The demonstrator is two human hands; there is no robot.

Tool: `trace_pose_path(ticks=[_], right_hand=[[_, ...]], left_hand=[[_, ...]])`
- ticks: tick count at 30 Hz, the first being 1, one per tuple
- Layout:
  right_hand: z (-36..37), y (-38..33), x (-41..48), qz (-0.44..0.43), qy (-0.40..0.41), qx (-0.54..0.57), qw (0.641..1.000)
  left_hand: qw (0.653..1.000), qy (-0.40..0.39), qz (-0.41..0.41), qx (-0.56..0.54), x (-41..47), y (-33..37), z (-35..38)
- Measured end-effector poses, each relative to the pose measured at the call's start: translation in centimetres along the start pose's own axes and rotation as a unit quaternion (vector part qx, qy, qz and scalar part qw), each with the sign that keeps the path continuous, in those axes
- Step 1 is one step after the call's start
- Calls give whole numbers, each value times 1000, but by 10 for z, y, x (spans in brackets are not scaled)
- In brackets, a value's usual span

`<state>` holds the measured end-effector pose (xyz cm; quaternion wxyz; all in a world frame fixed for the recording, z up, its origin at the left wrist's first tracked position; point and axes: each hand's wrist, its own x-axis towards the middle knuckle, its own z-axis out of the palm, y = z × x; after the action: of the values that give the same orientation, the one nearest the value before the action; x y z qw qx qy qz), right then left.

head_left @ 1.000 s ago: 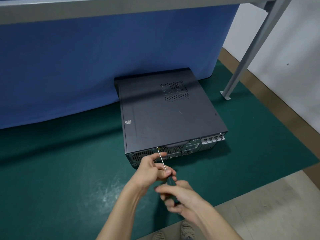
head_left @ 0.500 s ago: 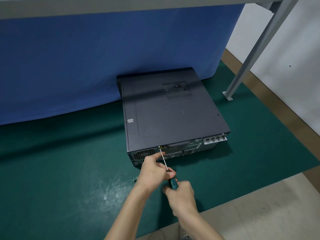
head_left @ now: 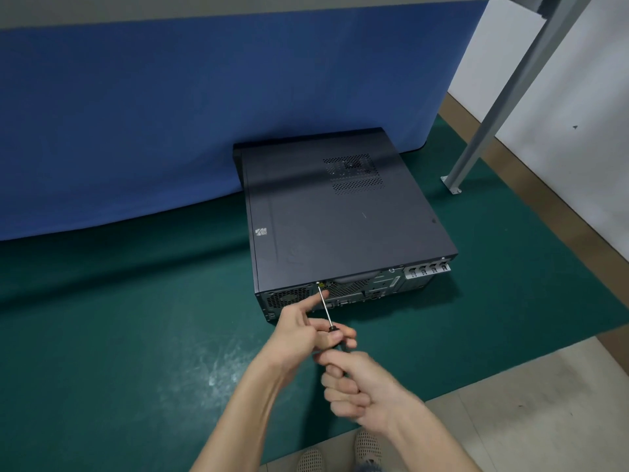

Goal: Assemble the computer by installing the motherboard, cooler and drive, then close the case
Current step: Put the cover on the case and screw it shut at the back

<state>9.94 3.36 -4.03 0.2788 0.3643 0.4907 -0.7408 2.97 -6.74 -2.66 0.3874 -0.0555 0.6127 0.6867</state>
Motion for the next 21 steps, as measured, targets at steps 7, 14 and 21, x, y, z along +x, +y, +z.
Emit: trace_pose_path(ticks=[7,14,21], right_hand=[[3,12,3,-74,141,-163,974],[2,9,-1,-65,130,-186,972],[3,0,1,4,-13,21,1000]], left_hand=[[990,61,15,126,4,-2,2],[981,106,34,160,9,-7,5],[998,45,34,3,4,-8,-1]])
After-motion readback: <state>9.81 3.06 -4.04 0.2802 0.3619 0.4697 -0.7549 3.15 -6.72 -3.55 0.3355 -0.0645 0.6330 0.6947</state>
